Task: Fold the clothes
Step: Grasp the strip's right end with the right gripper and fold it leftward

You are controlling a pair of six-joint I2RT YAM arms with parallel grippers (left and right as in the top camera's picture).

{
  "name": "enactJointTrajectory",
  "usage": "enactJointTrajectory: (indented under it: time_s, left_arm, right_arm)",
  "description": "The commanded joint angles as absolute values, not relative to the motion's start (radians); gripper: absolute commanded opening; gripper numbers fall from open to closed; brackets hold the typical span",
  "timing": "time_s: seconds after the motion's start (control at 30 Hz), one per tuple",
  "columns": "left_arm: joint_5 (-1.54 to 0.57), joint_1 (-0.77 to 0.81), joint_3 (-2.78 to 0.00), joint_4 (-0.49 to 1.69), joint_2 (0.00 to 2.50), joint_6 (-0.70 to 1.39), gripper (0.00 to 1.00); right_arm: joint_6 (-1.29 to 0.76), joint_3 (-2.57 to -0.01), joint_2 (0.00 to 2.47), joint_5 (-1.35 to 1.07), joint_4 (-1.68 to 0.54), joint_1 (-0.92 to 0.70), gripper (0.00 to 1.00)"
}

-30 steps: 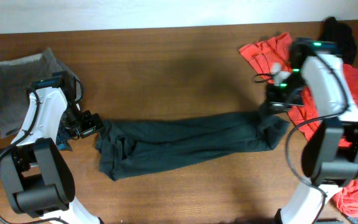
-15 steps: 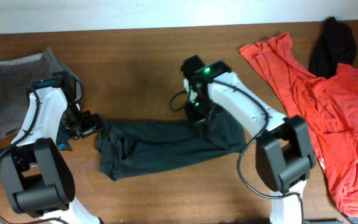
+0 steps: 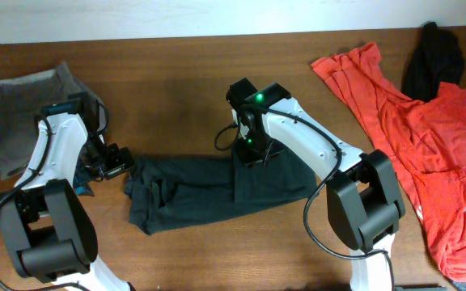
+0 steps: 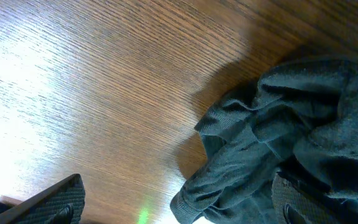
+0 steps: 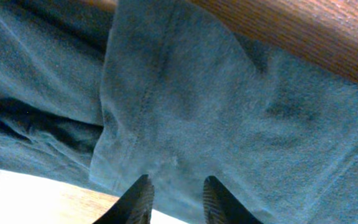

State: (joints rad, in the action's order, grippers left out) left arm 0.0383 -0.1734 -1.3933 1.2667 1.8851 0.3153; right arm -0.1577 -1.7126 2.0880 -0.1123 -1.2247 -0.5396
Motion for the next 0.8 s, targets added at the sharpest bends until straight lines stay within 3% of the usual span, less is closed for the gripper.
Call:
enactJointTrajectory:
  time_s: [0.0, 0.27, 0.47, 0.77]
  left_arm:
    - [0.046, -0.179, -1.409, 1.268, 1.868, 0.329, 0.96]
    - [0.043, -0.179, -1.409, 1.268, 1.868, 0.329, 0.96]
    - [-0.039, -0.179, -1.409, 1.272, 1.868, 0.316, 0.99]
    - [-0.083, -0.179, -1.409, 1.271, 1.868, 0.290, 0.99]
  right_arm:
    - [-0.168, -1.710, 2.078, -0.084, -1.232, -0.549, 0.25]
    - [-0.188, -1.702, 2.067, -0.023, -1.223, -0.550, 0.26]
    - [-0.193, -1.628, 2.067, 0.038, -1.056, -0.552, 0.26]
    - [-0.193, -1.420, 2.067, -0.105, -0.914, -0.574, 0.26]
